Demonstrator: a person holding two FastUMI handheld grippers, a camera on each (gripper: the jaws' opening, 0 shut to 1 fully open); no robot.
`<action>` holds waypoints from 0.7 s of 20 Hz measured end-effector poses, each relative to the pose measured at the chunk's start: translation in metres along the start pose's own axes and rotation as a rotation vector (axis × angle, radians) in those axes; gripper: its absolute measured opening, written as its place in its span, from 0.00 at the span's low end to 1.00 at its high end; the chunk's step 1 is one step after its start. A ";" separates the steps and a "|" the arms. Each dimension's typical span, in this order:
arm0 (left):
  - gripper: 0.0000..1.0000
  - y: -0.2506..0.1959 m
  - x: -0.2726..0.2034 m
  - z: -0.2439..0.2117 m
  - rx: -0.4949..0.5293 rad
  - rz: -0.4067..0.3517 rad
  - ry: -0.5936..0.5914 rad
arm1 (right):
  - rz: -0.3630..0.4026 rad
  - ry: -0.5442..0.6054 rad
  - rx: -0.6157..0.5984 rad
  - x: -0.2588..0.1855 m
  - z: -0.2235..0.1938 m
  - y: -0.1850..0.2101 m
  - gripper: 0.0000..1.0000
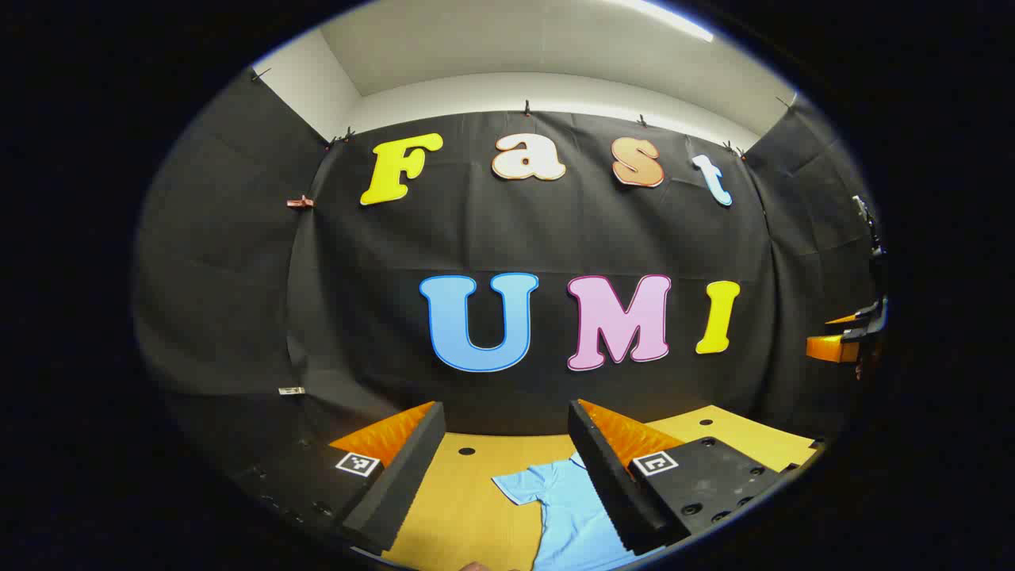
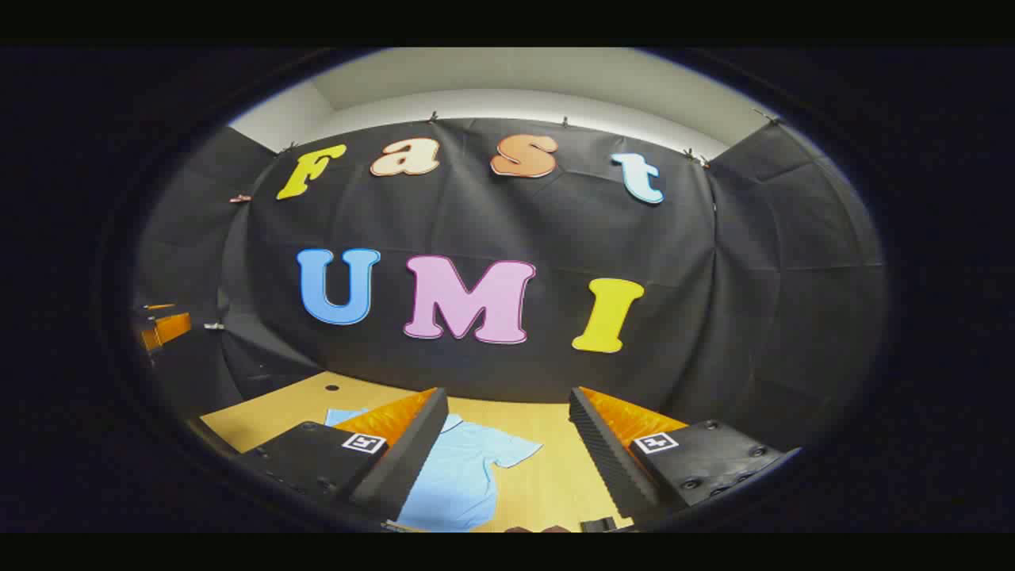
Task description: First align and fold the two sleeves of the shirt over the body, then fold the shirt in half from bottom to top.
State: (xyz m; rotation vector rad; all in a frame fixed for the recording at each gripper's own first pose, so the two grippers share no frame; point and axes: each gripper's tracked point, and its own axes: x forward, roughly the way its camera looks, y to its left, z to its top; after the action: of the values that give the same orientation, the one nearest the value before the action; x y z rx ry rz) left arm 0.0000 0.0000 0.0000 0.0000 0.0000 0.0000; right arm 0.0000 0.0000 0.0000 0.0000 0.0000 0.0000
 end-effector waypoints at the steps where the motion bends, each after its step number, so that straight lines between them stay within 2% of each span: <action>1: 0.99 0.002 0.000 0.000 -0.011 0.001 0.003 | 0.003 -0.005 -0.003 0.000 0.002 0.003 0.97; 4: 1.00 0.000 0.005 -0.008 -0.040 -0.009 0.018 | 0.007 -0.001 -0.024 -0.001 0.000 0.006 0.97; 14: 1.00 -0.007 0.014 0.001 -0.036 -0.035 -0.002 | -0.005 -0.015 -0.033 -0.003 0.009 0.000 0.97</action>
State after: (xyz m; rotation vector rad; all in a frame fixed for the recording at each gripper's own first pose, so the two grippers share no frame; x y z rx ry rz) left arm 0.0141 -0.0068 0.0007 -0.0358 -0.0020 -0.0349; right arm -0.0026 0.0000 0.0087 -0.0335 -0.0149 -0.0052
